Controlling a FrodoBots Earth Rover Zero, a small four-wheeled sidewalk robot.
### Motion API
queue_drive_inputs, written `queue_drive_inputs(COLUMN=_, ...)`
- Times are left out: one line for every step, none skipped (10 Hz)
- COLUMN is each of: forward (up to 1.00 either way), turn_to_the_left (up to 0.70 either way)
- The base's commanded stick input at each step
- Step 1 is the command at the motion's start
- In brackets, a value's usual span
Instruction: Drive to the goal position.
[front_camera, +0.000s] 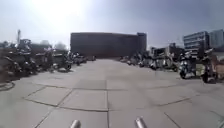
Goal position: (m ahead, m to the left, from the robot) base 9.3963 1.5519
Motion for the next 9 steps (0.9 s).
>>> queue_drive_inputs(forward=1.00, turn_to_the_left=0.00)
queue_drive_inputs(forward=1.00, turn_to_the_left=0.00)
queue_drive_inputs(forward=1.00, turn_to_the_left=0.00)
queue_drive_inputs(forward=1.00, turn_to_the_left=0.00)
queue_drive_inputs(forward=1.00, turn_to_the_left=0.00)
queue_drive_inputs(forward=1.00, turn_to_the_left=0.00)
queue_drive_inputs(forward=1.00, turn_to_the_left=0.00)
queue_drive_inputs(forward=1.00, turn_to_the_left=0.00)
queue_drive_inputs(forward=1.00, turn_to_the_left=0.00)
